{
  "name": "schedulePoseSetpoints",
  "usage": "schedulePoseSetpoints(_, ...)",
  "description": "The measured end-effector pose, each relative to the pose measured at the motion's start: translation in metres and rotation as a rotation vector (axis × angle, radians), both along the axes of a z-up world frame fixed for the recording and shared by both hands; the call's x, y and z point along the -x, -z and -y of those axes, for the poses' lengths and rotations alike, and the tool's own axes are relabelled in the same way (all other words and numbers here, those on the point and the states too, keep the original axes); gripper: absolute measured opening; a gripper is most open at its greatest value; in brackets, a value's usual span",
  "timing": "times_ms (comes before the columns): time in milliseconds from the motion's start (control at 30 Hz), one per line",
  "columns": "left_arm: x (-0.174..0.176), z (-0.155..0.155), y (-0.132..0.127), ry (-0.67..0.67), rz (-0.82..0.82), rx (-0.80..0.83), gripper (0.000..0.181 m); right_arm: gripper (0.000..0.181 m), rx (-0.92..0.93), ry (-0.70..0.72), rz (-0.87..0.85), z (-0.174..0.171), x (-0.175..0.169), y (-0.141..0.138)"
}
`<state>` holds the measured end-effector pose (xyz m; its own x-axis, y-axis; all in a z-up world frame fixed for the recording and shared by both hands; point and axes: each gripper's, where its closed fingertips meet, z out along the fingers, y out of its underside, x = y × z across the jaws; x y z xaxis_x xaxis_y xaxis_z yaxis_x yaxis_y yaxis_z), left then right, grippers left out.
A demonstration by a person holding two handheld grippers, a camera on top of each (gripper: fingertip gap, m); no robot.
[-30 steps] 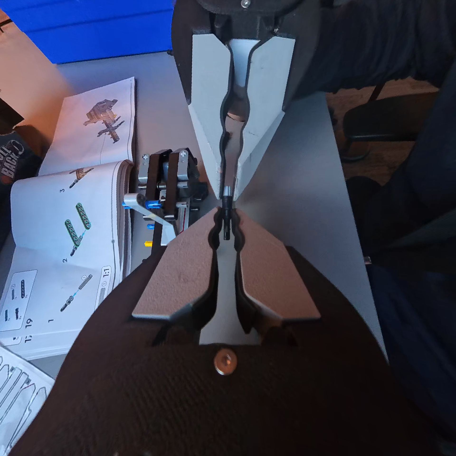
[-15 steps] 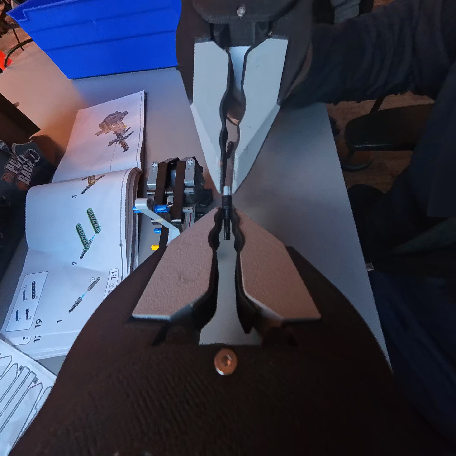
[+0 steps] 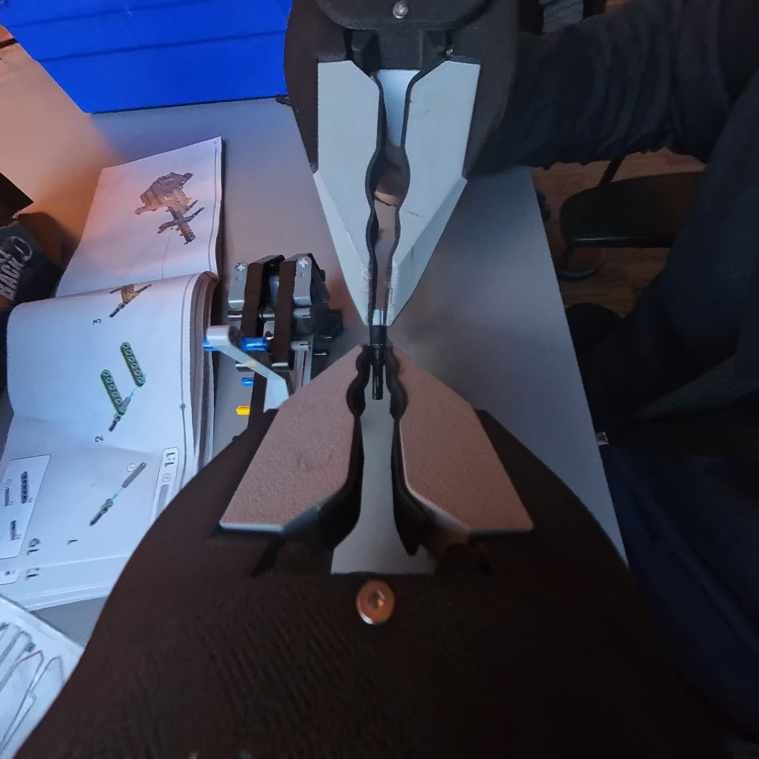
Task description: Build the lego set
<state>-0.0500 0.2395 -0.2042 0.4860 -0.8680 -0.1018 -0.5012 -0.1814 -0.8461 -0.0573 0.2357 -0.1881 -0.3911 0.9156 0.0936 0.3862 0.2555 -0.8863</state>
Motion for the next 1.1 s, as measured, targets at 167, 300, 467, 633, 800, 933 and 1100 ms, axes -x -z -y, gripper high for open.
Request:
schedulePoseSetpoints(167, 0.0, 0.004, 0.009, 0.025, 0.047, 0.128, 0.009, 0.001, 0.004, -0.019, 0.018, 0.004, 0.0, 0.004)
schedulePoseSetpoints(300, -0.002, 0.005, 0.006, 0.038, 0.066, 0.129, 0.006, 0.001, 0.01, -0.021, 0.005, 0.004, -0.001, 0.002)
schedulePoseSetpoints(467, -0.004, 0.006, 0.001, 0.048, 0.083, 0.119, 0.005, 0.001, 0.041, -0.028, -0.012, 0.005, -0.001, -0.002)
schedulePoseSetpoints(633, -0.005, 0.008, -0.01, 0.063, 0.179, 0.159, 0.006, 0.001, 0.073, -0.034, -0.047, 0.006, -0.002, -0.01)
schedulePoseSetpoints(800, -0.007, 0.008, -0.018, 0.07, 0.251, 0.185, 0.009, 0.001, 0.097, -0.033, -0.071, 0.005, -0.003, -0.016)
schedulePoseSetpoints(933, -0.008, 0.008, -0.02, 0.074, 0.273, 0.2, 0.014, 0.001, 0.095, -0.039, -0.069, 0.007, -0.002, -0.015)
schedulePoseSetpoints(1100, -0.009, 0.009, -0.022, 0.082, 0.3, 0.22, 0.007, 0.001, 0.087, -0.043, -0.075, 0.009, -0.002, -0.016)
